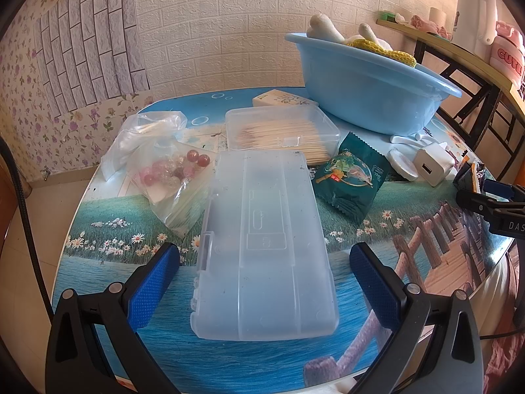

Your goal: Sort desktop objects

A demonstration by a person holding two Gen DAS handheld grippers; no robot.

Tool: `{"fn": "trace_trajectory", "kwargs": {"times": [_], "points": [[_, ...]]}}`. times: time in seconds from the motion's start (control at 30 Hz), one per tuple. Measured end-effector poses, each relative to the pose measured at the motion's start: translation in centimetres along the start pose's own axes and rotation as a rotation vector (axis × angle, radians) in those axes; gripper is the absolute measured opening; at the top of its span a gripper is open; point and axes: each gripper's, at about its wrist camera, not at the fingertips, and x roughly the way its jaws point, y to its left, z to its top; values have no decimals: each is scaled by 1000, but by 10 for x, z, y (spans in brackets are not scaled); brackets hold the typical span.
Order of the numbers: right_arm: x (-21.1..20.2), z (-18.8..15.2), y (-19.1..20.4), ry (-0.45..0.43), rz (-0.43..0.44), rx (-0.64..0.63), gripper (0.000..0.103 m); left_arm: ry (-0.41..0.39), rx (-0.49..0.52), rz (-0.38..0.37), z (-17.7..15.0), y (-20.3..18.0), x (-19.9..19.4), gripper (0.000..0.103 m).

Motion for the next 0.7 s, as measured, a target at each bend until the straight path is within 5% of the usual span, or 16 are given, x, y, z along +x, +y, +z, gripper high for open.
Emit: {"fn": "trace_trajectory", "kwargs": {"times": [0.7], "points": [[0, 0, -1, -1, -2, 2, 103, 1, -2, 2, 0, -1, 1, 103]]}}
